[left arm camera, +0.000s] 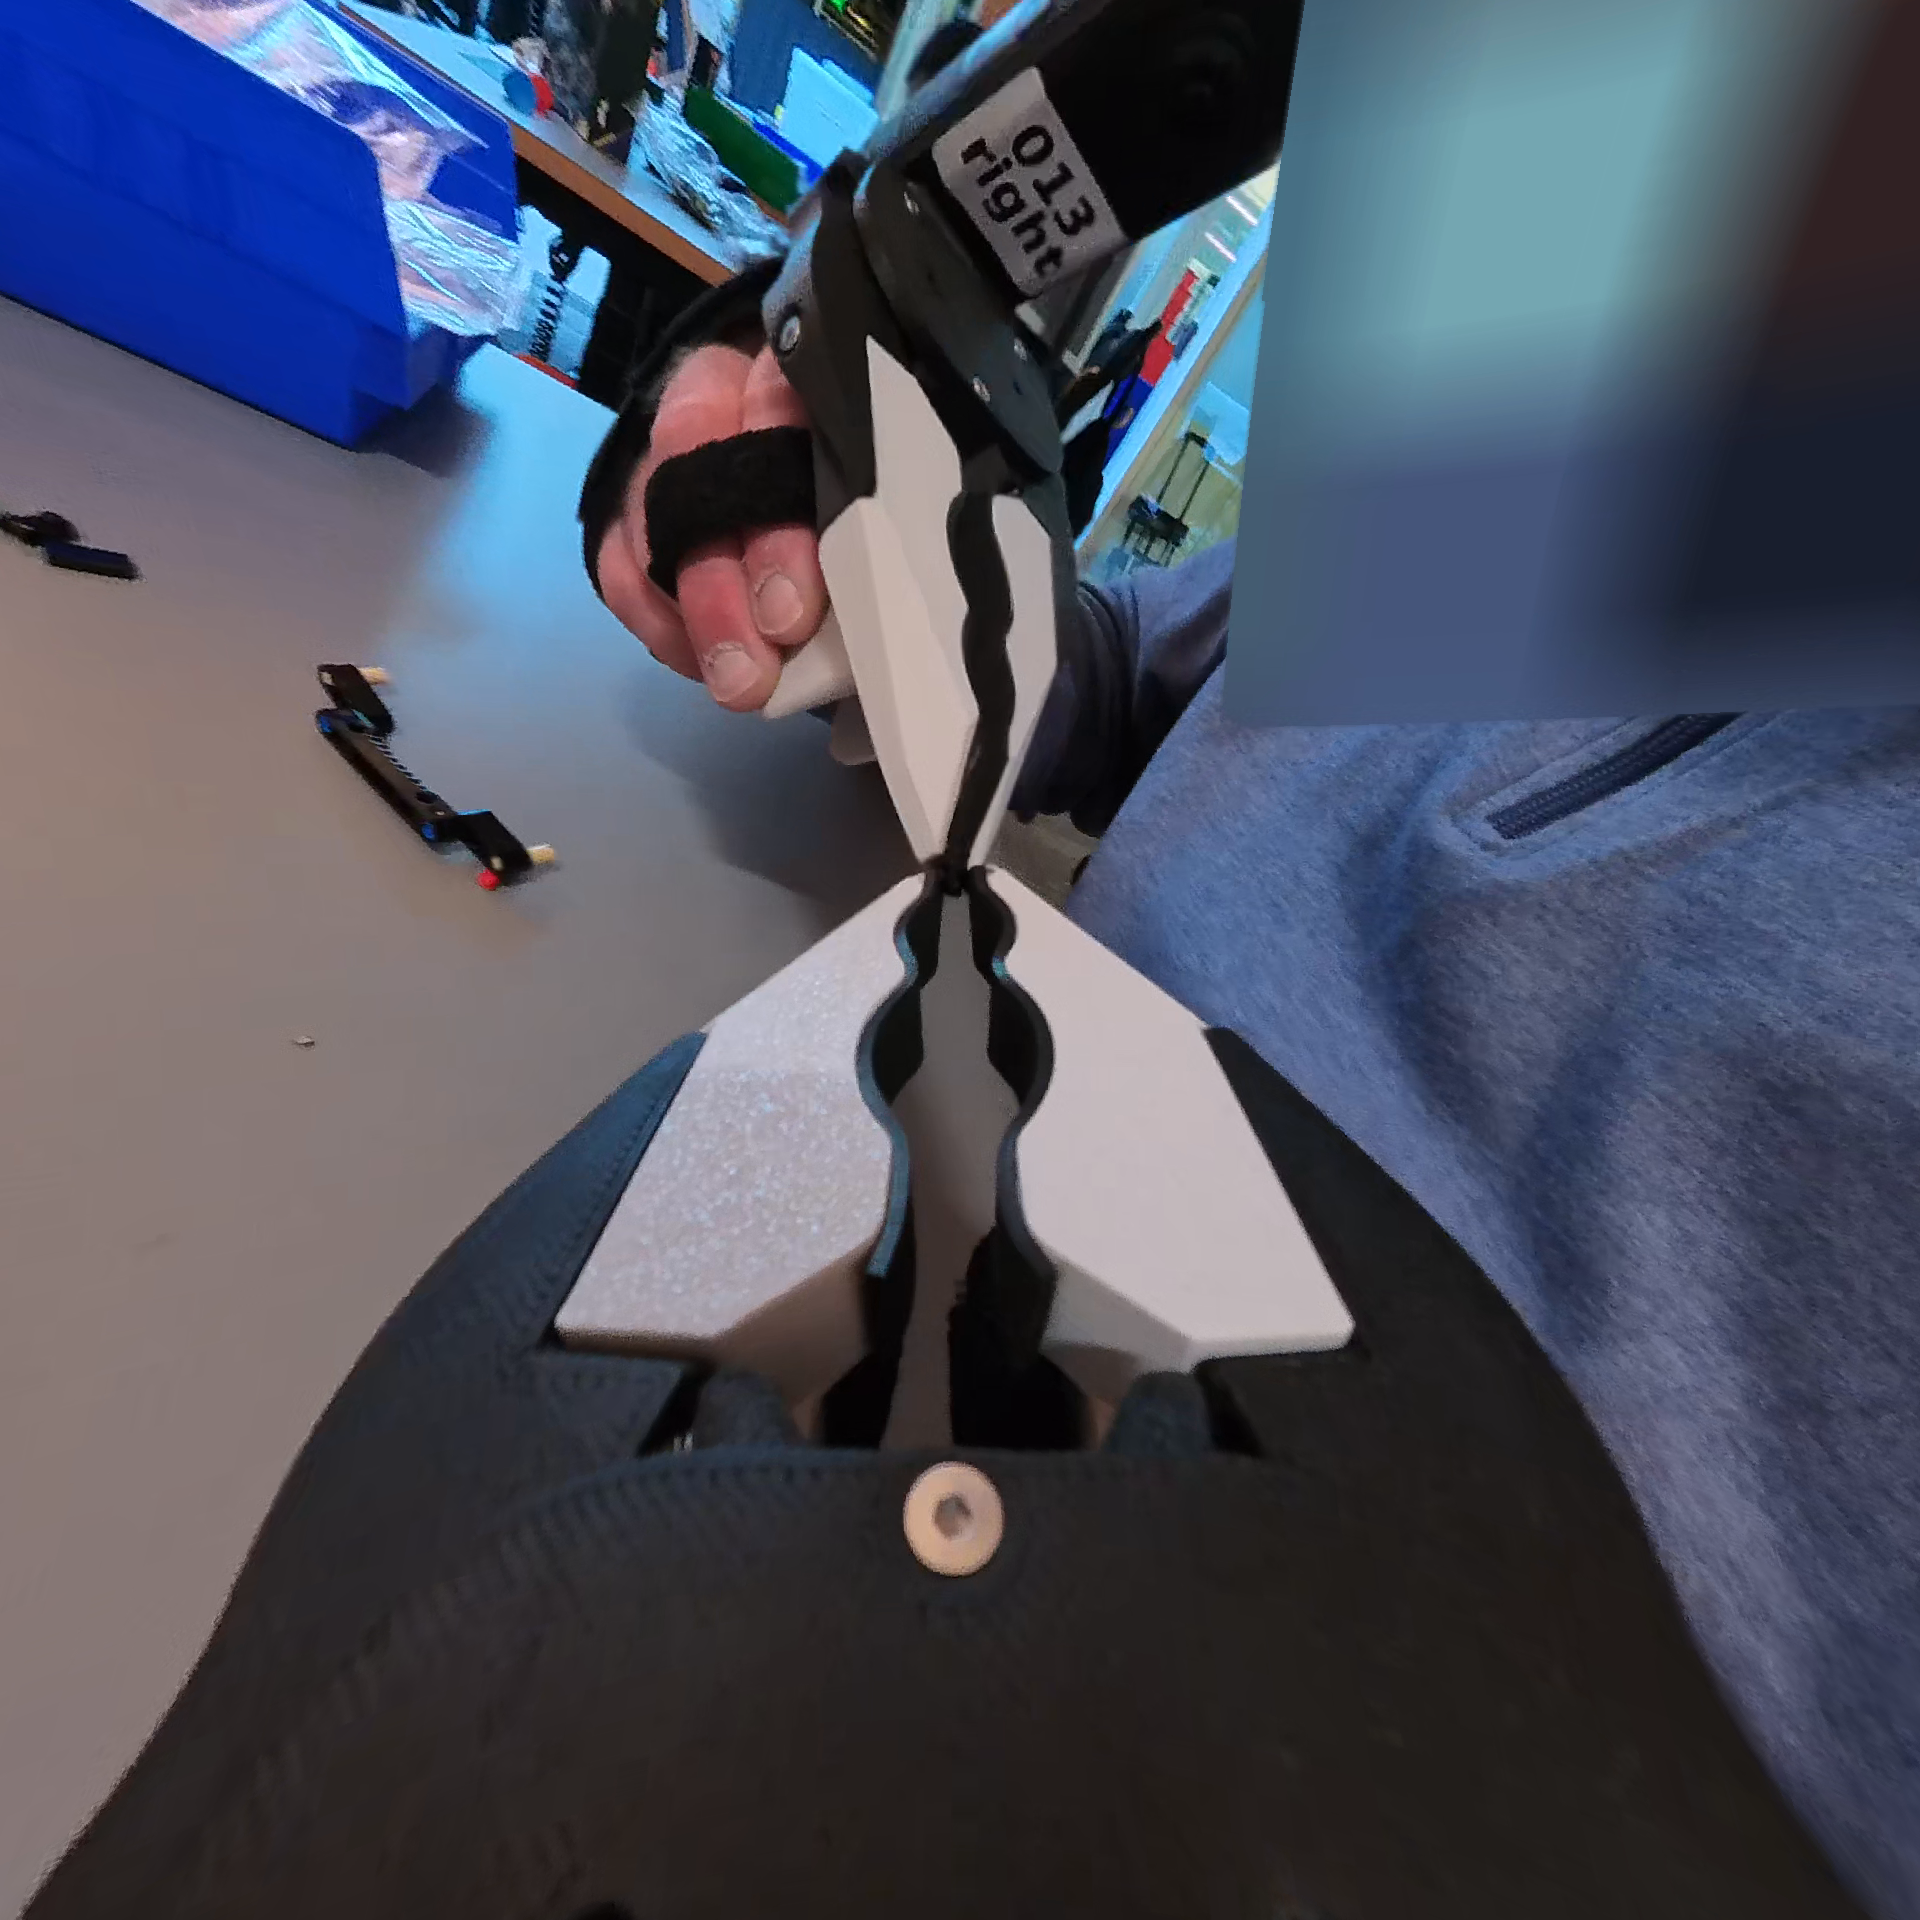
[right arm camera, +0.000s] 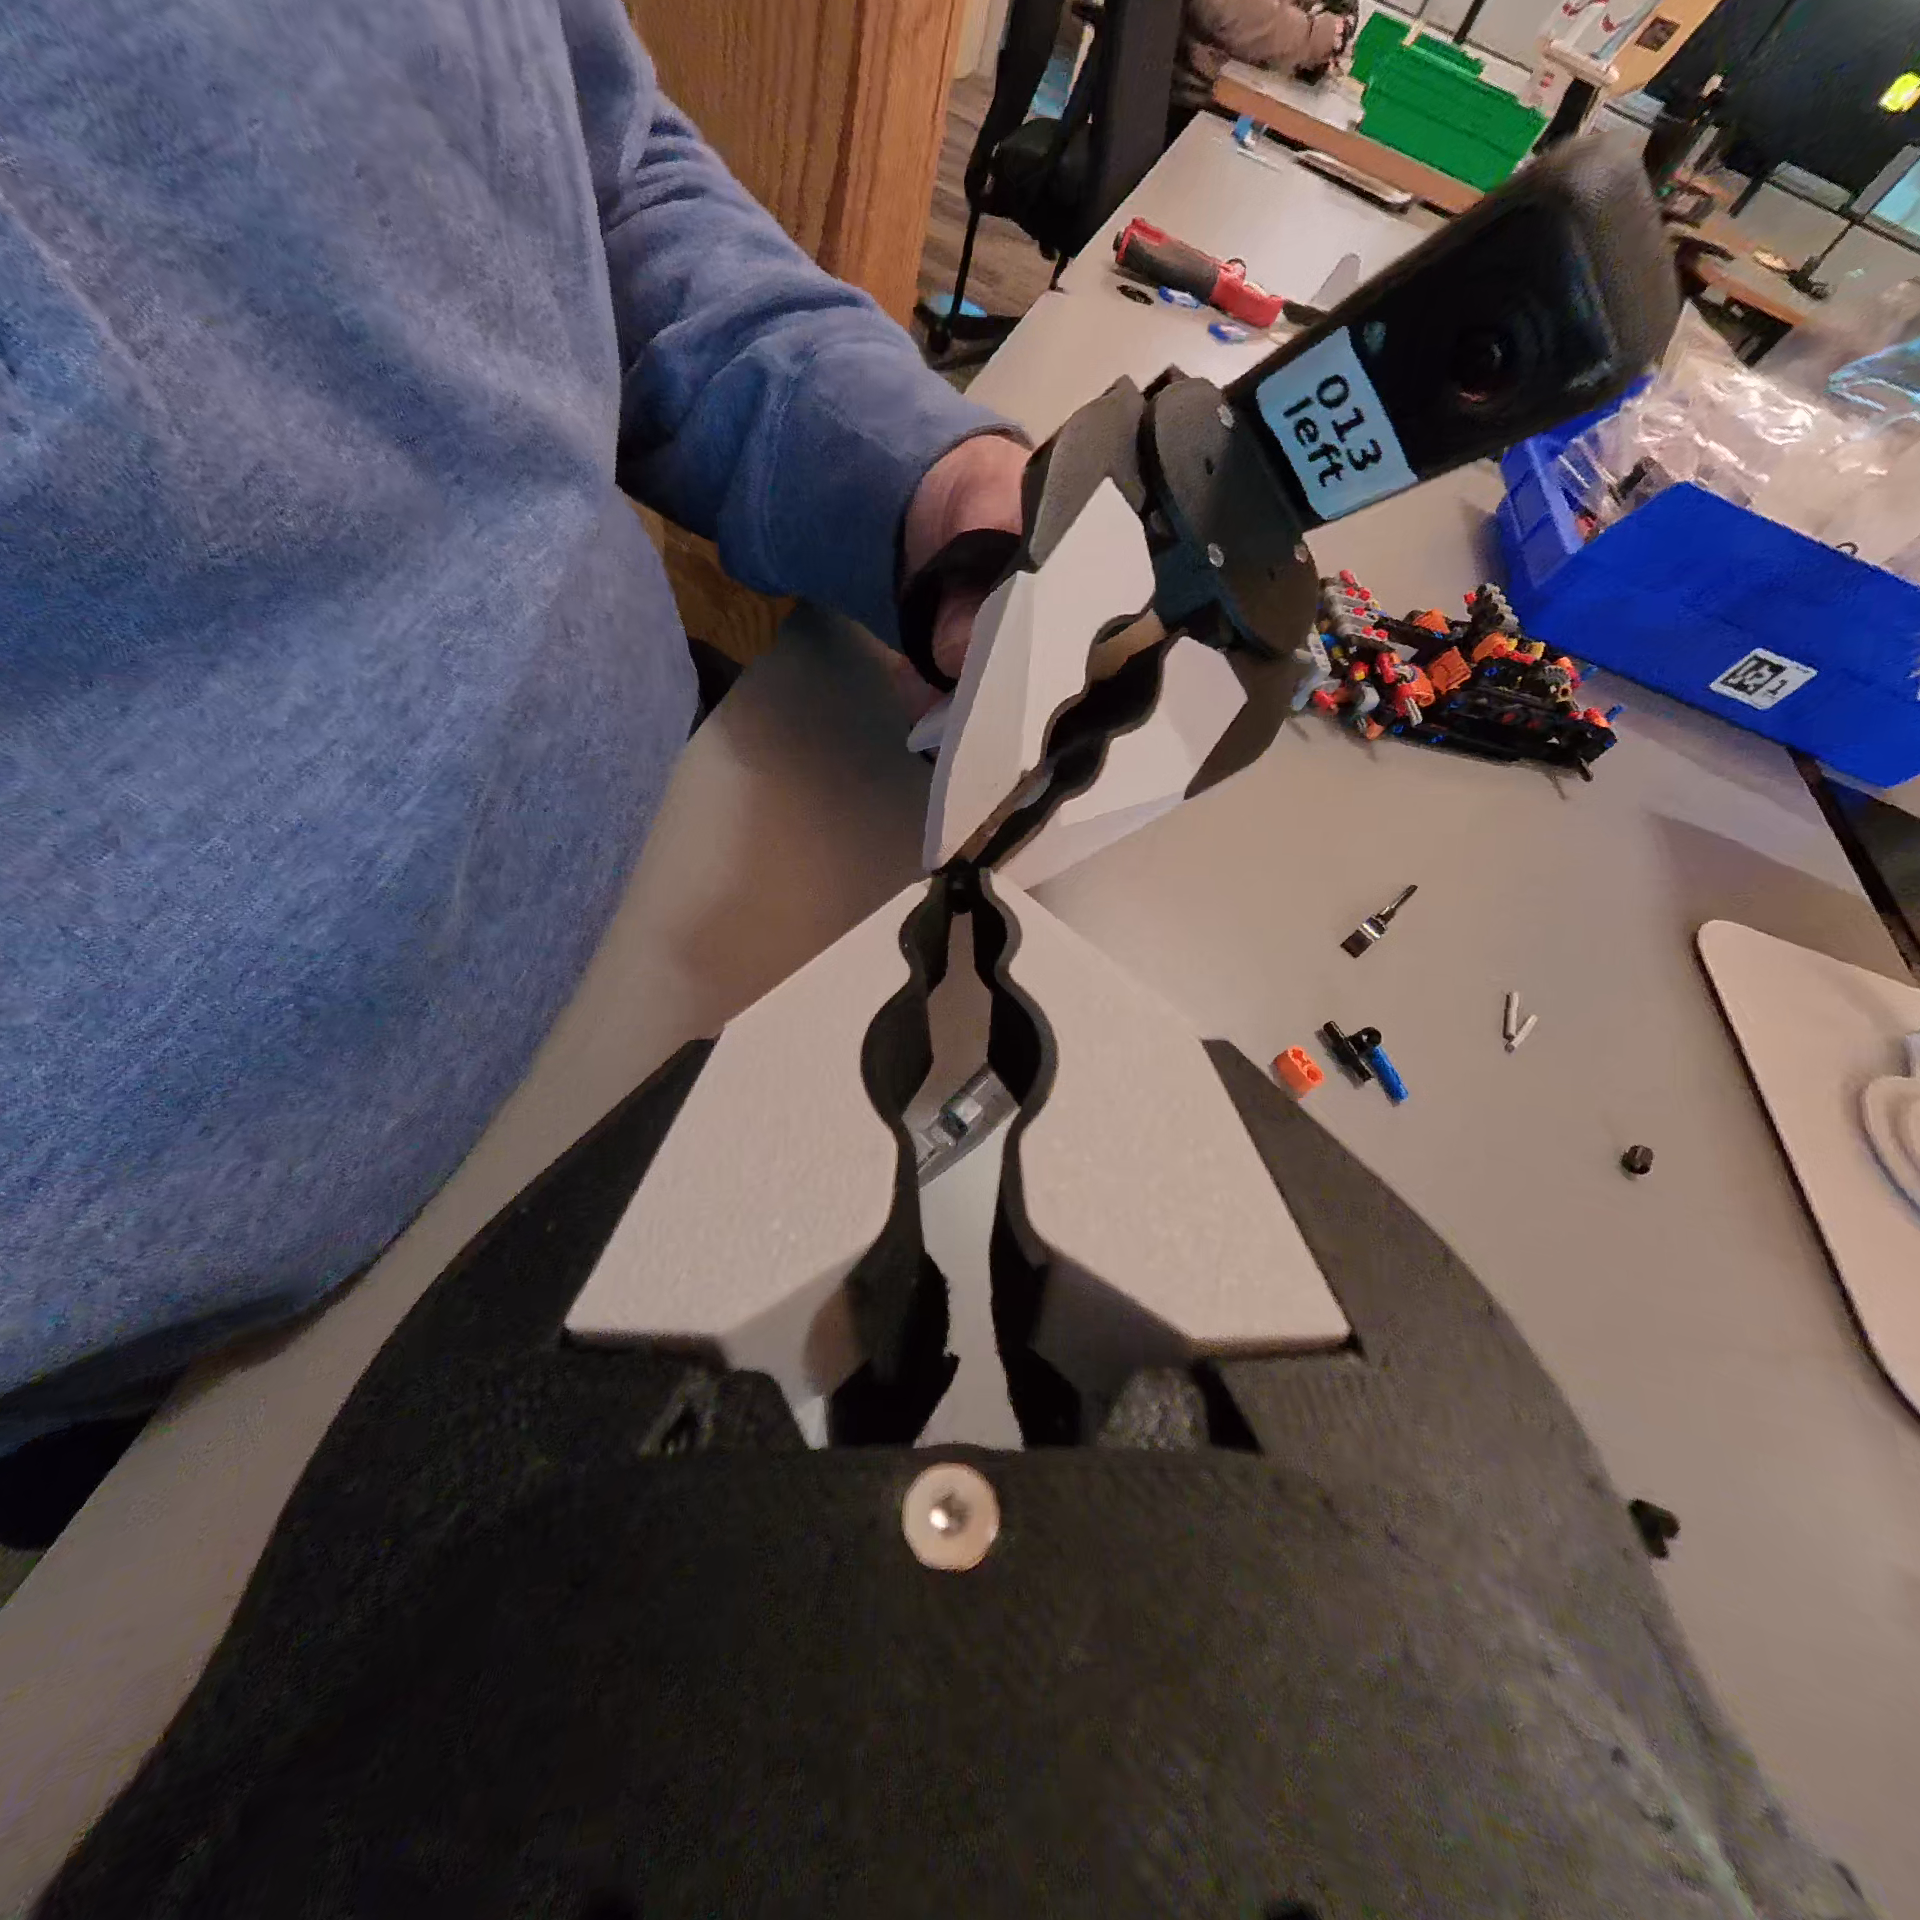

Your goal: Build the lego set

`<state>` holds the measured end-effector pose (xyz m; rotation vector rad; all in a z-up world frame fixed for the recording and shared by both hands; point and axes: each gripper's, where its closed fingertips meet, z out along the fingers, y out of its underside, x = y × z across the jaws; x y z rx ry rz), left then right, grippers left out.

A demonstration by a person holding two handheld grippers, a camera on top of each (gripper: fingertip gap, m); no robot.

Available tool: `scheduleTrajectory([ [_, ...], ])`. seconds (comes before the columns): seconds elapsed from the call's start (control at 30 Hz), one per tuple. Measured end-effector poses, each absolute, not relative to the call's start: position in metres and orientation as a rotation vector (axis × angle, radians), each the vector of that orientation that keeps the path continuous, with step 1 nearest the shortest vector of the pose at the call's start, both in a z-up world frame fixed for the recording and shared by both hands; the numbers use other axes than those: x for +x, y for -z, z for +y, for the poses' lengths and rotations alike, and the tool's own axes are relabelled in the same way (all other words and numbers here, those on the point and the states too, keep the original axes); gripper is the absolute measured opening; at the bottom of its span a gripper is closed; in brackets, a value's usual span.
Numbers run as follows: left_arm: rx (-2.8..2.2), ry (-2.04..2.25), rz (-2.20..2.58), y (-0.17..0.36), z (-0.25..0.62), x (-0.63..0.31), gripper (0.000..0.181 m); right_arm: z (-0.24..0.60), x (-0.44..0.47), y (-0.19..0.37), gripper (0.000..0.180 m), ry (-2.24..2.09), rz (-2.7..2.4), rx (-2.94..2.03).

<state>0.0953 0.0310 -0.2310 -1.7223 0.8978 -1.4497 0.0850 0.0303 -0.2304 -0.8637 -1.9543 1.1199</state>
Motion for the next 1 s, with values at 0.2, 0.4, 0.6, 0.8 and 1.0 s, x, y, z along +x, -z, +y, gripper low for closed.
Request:
scheduleTrajectory([
  [0.2,-1.764,1.271,0.853,0.229,0.039,0.075,0.017,0.044,0.088,0.22,0.002,-1.261,-1.852,-0.924],
  [0.4,-1.889,0.953,0.873,0.247,0.039,0.047,0.02,0.056,0.089,0.208,0.002,-1.417,-1.734,-0.966],
  [0.6,-1.965,0.774,0.859,0.262,0.039,0.027,0.021,0.059,0.089,0.205,0.002,-1.472,-1.693,-0.979],
  [0.8,-2.075,0.533,0.936,0.289,0.038,0.005,0.024,0.06,0.084,0.212,0.002,-1.426,-1.711,-1.025],
  [1.0,-2.134,0.434,1.008,0.31,0.036,0.002,0.025,0.055,0.067,0.252,0.002,-1.17,-1.862,-1.173],
])
